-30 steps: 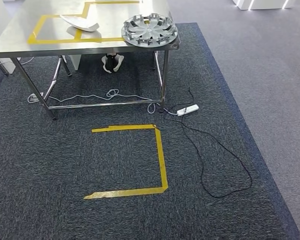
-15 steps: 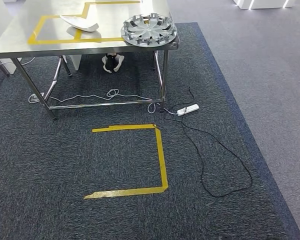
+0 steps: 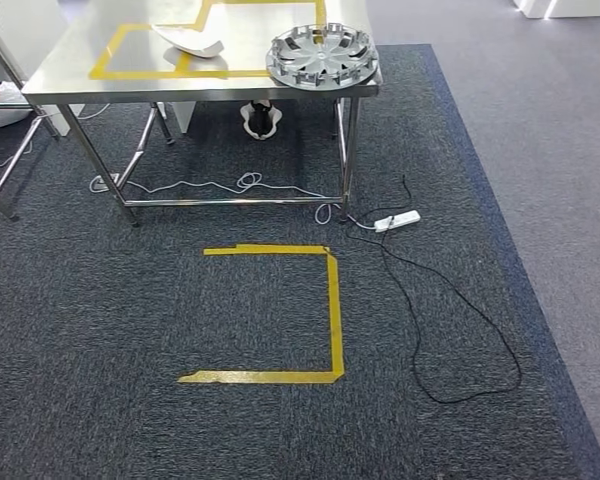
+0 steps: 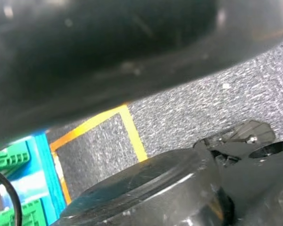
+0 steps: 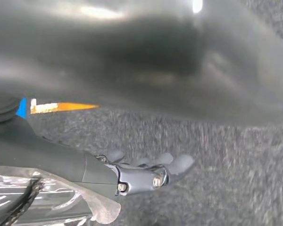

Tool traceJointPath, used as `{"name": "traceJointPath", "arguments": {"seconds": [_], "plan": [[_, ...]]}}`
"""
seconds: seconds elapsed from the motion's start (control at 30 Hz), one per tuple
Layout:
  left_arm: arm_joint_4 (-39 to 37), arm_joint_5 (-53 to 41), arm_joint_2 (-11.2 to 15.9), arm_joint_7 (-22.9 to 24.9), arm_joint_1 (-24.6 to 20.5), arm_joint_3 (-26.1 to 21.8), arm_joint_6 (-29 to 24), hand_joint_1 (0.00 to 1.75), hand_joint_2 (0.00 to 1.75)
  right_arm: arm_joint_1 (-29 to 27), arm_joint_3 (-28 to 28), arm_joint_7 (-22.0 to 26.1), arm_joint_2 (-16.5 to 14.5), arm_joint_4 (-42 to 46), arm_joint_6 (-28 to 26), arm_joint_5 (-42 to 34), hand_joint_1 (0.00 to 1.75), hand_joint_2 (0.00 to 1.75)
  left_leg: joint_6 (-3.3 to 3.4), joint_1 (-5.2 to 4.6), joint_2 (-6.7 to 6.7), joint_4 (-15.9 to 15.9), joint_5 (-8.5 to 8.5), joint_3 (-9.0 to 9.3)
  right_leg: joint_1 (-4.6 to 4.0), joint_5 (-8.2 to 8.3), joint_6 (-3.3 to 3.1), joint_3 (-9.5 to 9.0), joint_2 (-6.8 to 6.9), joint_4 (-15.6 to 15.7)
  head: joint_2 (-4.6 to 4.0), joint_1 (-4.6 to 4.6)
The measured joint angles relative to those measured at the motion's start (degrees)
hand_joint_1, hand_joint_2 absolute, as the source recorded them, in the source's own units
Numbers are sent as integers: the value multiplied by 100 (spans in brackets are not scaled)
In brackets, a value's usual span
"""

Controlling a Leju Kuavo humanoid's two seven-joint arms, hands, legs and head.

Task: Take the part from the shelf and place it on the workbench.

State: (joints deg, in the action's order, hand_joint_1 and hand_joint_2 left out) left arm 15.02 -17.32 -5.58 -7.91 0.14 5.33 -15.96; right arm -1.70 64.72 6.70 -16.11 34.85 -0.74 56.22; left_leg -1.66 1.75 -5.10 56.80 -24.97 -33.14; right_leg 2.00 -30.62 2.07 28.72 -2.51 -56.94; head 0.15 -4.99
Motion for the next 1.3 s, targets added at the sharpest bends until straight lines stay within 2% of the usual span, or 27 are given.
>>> {"name": "traceJointPath", "arguments": {"seconds": [0.07, 0.13, 0.2, 0.23, 0.27, 0.3, 0.37, 0.4, 0.43, 0.5, 0.53, 0.6, 0.63, 0.7, 0.73, 0.77, 0.8, 0.87, 0.93, 1.0, 1.03, 1.1, 1.13, 1.2, 1.23, 1.27, 1.3], "plan": [[-5, 1, 3, 0, 11, -1, 0, 0, 0, 7, 3, 3, 2, -3, -16, 1, 0, 0, -25, 1, 162, 251, -174, -119, -18, 39, -97, -1, 126, -2, 0, 31], [-7, 1, 3, 0, 4, -2, 0, 0, 0, 4, 5, 7, 2, -17, -40, 2, 0, 0, -15, -19, 394, 982, -610, -433, -62, 67, -162, 23, 275, 0, 0, 70], [-7, 1, 2, 0, 3, -2, 0, 0, 0, -4, 12, 8, 2, -37, -60, 2, 0, 0, 10, -31, 453, 1695, -924, -704, -115, 81, -188, 58, 439, -5, 0, 79], [-7, 1, 1, 0, 10, -2, 0, 0, 0, -4, 16, 7, 2, -44, -66, 2, 0, 0, 35, -40, 460, 1782, -923, -703, -138, 84, -193, 69, 515, -7, 0, 78], [-8, 1, -1, 0, 19, -2, 0, 0, 0, 1, 19, 7, 2, -49, -72, 2, 0, 0, 71, -55, 479, 1627, -816, -585, -159, 85, -196, 72, 584, -7, 0, 79], [-8, 1, 0, 0, 24, -2, 0, 0, 0, 9, 19, 8, 2, -53, -80, 2, 0, 0, 125, -84, 543, 1270, -640, -369, -177, 84, -197, 66, 651, -7, 0, 78], [-9, 1, 6, 0, 10, -3, 0, 0, 0, 23, 20, 12, 3, -70, -96, 2, 0, 0, 242, -174, 798, 467, -381, 71, -216, 71, -190, 58, 781, -16, 0, 80], [-9, 1, 9, -1, -4, -3, 0, 0, 0, 28, 21, 14, 3, -80, -106, 3, 0, 0, 276, -212, 896, 219, -330, 189, -232, 64, -180, 61, 848, -24, 0, 76], [-9, 1, 9, -3, -12, -4, 0, 0, 0, 33, 22, 15, 4, -89, -115, 3, 0, 0, 290, -237, 931, 116, -332, 219, -243, 59, -166, 66, 916, -29, 0, 77], [-13, 2, 8, -6, 0, -4, 0, 0, 0, 56, 24, 17, 4, -100, -133, 5, 0, 0, 299, -236, 818, 75, -308, 198, -246, 51, -125, 59, 1036, -27, 0, 76], [-16, 2, 10, -7, 15, -5, -1, 0, 0, 68, 24, 20, 5, -104, -143, 7, 0, 0, 315, -224, 758, 47, -284, 200, -237, 11, -94, 70, 975, -59, 0, 72], [-21, 4, 10, -7, 15, -14, -4, 0, 0, 76, 23, 32, 13, -118, -169, 14, 0, 0, 361, -194, 635, -7, -226, 199, -209, -249, -34, 232, 642, -427, 0, 56], [-22, 4, 7, -7, 4, -22, -5, 0, 0, 69, 24, 38, 22, -128, -181, 19, 0, 0, 380, -193, 568, -13, -207, 179, -194, -444, -15, 395, 442, -782, 0, 47], [-24, 2, -3, -8, -12, -38, -8, 0, 0, 50, 26, 47, 38, -155, -200, 39, 0, 0, 400, -201, 414, -10, -179, 141, -184, -733, 1, 737, 282, -1508, 0, 46], [-26, 1, -5, -8, -7, -44, -10, 0, 0, 44, 27, 52, 44, -166, -215, 57, 0, 0, 398, -206, 337, -8, -169, 132, -185, -730, 0, 815, 264, -1656, 0, 48], [-28, -1, -5, -9, -1, -49, -12, 0, 0, 43, 28, 58, 49, -176, -234, 82, 0, 0, 392, -209, 259, -5, -161, 129, -185, -611, -5, 787, 249, -1577, 0, 48], [-30, -3, -5, -8, 3, -52, -14, 0, 0, 42, 27, 63, 55, -183, -255, 109, 0, 0, 383, -210, 181, -3, -154, 132, -184, -401, -16, 648, 214, -1274, 0, 48], [-31, -10, -10, -8, -7, -56, -15, 0, 0, 45, 25, 68, 72, -193, -287, 164, 0, 0, 354, -215, 31, 8, -141, 126, -167, -27, -55, 262, -19, -440, 0, 50], [-31, -16, -17, -7, -25, -58, -15, 0, 0, 49, 21, 67, 86, -208, -307, 213, 0, 0, 298, -213, -98, 21, -117, 87, -159, 71, -95, 62, -202, -2, 0, 52], [-36, -19, -16, -7, -18, -59, -18, 0, 0, 50, 15, 64, 94, -221, -333, 256, 0, 0, 226, -198, -215, 26, -81, 36, -165, 76, -142, 27, -129, 40, 0, 53], [-39, -19, -14, -7, -5, -60, -21, 0, 0, 51, 9, 64, 97, -223, -346, 273, 0, 0, 198, -196, -189, 54, -94, 9, -161, 97, -173, 7, -59, 58, 0, 55], [-45, -20, -11, -5, 4, -61, -26, 0, 0, 45, 1, 64, 101, -228, -367, 297, 0, 0, 147, -202, 67, 374, -307, -148, -142, 131, -234, -15, 101, 101, 0, 83], [-45, -21, -12, -1, -1, -61, -28, 0, 0, 34, -1, 61, 102, -231, -371, 305, 0, 0, 122, -197, 247, 704, -501, -297, -144, 131, -253, -20, 192, 107, 0, 96], [-50, -28, -14, 17, -12, -61, -28, 0, 0, 4, -1, 49, 103, -234, -375, 323, 0, 0, 66, -165, 423, 1466, -847, -641, -154, 115, -271, -14, 389, 104, 0, 112], [-56, -32, -15, 31, -7, -61, -28, 0, 0, -4, -1, 42, 104, -235, -376, 331, 0, 0, 44, -144, 452, 1669, -891, -721, -156, 105, -271, -8, 481, 102, 0, 112], [-62, -34, -16, 45, 5, -61, -28, 0, 0, -7, -1, 36, 105, -235, -376, 336, 0, 0, 27, -124, 474, 1659, -827, -696, -155, 94, -265, -2, 564, 99, 0, 113], [-69, -35, -16, 57, 18, -61, -28, 0, 0, -7, -2, 32, 107, -235, -376, 341, 0, 0, 16, -107, 506, 1405, -669, -546, -153, 79, -254, 0, 639, 97, 0, 114]]}}
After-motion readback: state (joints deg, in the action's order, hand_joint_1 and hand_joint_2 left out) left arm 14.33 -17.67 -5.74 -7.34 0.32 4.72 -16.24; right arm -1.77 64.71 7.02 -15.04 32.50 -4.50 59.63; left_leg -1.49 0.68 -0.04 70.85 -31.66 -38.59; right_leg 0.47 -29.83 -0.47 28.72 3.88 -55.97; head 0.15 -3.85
